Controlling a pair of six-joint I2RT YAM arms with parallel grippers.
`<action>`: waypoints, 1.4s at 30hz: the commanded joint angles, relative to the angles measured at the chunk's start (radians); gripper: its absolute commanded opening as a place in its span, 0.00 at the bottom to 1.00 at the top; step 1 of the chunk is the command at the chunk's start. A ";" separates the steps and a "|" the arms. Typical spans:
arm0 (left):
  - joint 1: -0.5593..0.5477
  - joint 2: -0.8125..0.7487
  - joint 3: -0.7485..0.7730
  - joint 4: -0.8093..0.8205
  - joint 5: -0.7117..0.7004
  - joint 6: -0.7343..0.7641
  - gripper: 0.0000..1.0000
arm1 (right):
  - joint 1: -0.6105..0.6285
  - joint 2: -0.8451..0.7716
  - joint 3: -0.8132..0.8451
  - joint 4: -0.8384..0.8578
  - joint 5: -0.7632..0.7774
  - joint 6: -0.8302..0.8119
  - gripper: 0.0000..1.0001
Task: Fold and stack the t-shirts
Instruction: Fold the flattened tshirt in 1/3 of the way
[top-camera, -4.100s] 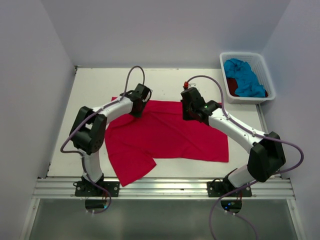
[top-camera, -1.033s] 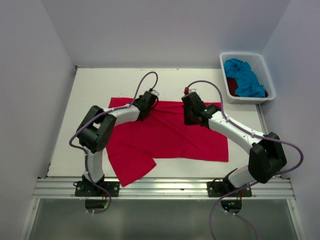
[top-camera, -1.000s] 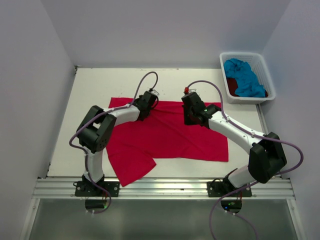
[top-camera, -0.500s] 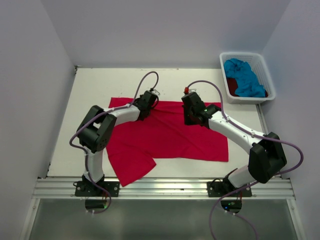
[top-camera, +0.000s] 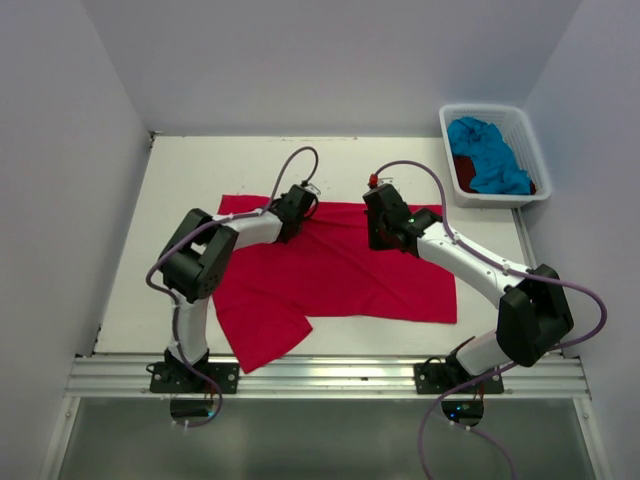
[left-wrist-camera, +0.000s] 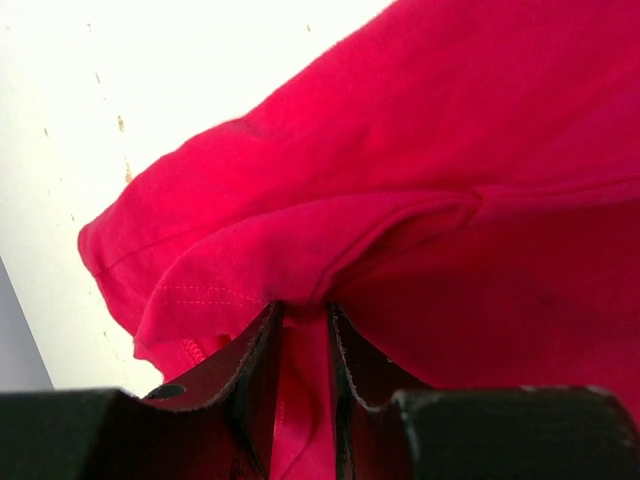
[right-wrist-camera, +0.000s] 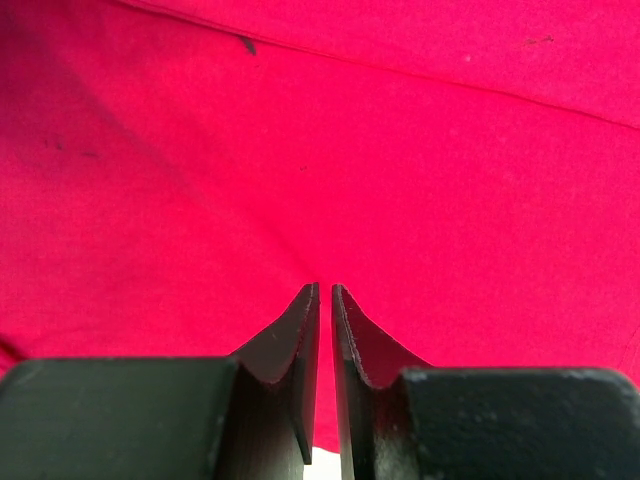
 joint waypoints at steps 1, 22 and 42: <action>-0.002 0.025 0.014 0.030 0.001 -0.026 0.27 | 0.000 -0.031 0.003 0.001 0.019 -0.010 0.14; 0.025 0.061 0.057 0.052 -0.022 -0.022 0.09 | 0.000 -0.048 -0.004 -0.005 0.022 -0.013 0.13; -0.019 -0.044 0.104 -0.097 -0.101 -0.069 0.06 | 0.000 -0.041 -0.003 0.004 0.007 -0.002 0.12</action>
